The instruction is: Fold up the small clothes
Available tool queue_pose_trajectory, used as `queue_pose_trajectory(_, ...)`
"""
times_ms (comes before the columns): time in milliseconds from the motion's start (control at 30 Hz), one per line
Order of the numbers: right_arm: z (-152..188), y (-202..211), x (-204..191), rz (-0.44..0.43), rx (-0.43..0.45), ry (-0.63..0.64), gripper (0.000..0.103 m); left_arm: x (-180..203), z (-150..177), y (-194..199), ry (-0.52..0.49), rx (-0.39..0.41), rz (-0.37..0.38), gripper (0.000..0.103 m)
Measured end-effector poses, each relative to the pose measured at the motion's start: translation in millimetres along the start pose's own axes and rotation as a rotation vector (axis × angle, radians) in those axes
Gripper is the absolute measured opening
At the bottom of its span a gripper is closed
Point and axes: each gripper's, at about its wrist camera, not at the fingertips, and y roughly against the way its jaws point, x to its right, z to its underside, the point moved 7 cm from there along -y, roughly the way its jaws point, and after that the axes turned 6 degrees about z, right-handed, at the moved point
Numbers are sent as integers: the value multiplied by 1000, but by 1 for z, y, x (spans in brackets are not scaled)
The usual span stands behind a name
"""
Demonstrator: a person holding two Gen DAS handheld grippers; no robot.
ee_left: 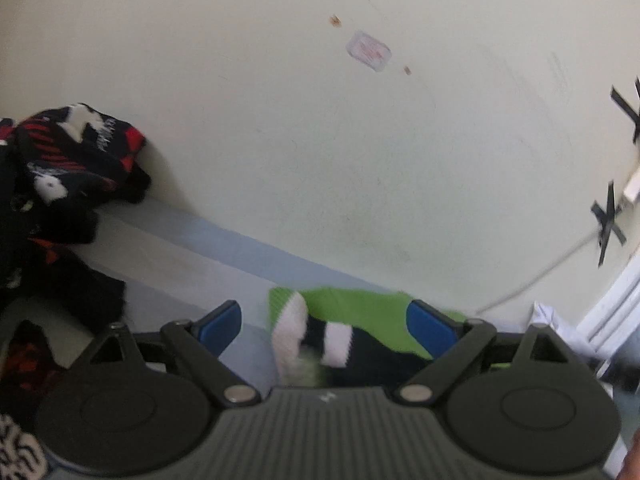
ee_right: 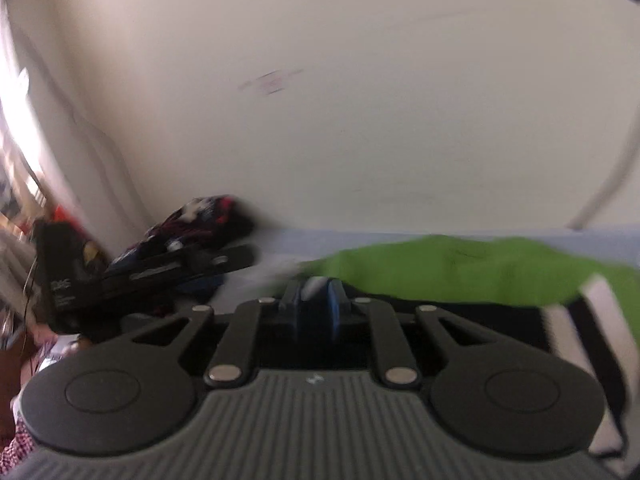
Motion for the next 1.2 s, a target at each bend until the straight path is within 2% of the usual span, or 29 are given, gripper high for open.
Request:
queue_pose_trajectory(33, -1, 13, 21, 32, 40, -40, 26, 3, 3, -4, -12, -14, -2, 92)
queue_pose_trajectory(67, -3, 27, 44, 80, 86, -78, 42, 6, 5, -7, -26, -26, -5, 92)
queue_pose_trajectory(133, -6, 51, 94, 218, 165, -146, 62, 10, 9, -12, -56, -41, -10, 92)
queue_pose_trajectory(167, -4, 57, 114, 277, 170, -171, 64, 13, 10, -13, -69, -43, -14, 92)
queue_pose_trajectory(233, 7, 60, 145, 340, 126, -224, 64, 14, 12, -14, -88, -47, -24, 92)
queue_pose_trajectory(300, 21, 48, 160, 336, 51, -257, 64, 13, 15, -16, -94, -56, -34, 91)
queue_pose_trajectory(333, 30, 37, 164, 340, 0, -259, 59, 12, 15, -17, -94, -62, -39, 89)
queue_pose_trajectory(367, 38, 28, 167, 368, -46, -247, 18, 10, 16, -18, -94, -68, -49, 88)
queue_pose_trajectory(400, 41, 24, 168, 385, -58, -227, 16, 9, 18, -20, -95, -79, -63, 86)
queue_pose_trajectory(433, 38, 26, 172, 401, -9, -207, 15, 7, 20, -25, -96, -99, -87, 84)
queue_pose_trajectory(500, 35, 28, 180, 514, 45, -139, 14, 3, 25, -33, -83, -145, -103, 78)
queue_pose_trajectory(600, 40, 25, 181, 530, 30, -134, 17, -2, 21, -30, -49, -121, -92, 79)
queue_pose_trajectory(667, 37, 33, 175, 527, 45, -139, 30, -7, 16, -25, -20, -91, -85, 79)
queue_pose_trajectory(733, 37, 52, 170, 504, 96, -175, 39, -9, 11, -19, -2, -56, -69, 79)
queue_pose_trajectory(767, 32, 58, 165, 491, 116, -179, 39, -7, 9, -15, -1, -34, -50, 79)
queue_pose_trajectory(833, 36, 74, 149, 468, 139, -154, 39, 2, 7, -6, -33, 7, 4, 81)
queue_pose_trajectory(900, 43, 81, 133, 432, 148, -125, 39, 20, 8, 1, -117, 31, 77, 86)
queue_pose_trajectory(967, 55, 80, 119, 407, 128, -108, 39, 35, 14, 1, -178, 13, 126, 86)
queue_pose_trajectory(1033, 69, 82, 118, 418, 101, -89, 39, 46, 25, -6, -240, -40, 145, 83)
queue_pose_trajectory(1100, 79, 76, 131, 494, 60, -96, 40, 47, 40, -22, -305, -122, 75, 82)
queue_pose_trajectory(1133, 84, 66, 140, 514, 33, -153, 40, 44, 49, -35, -341, -183, -6, 74)
queue_pose_trajectory(1167, 79, 71, 147, 479, 68, -228, 38, 42, 51, -43, -361, -210, -66, 74)
queue_pose_trajectory(1200, 79, 72, 155, 454, 76, -292, 37, 45, 52, -42, -378, -197, -85, 75)
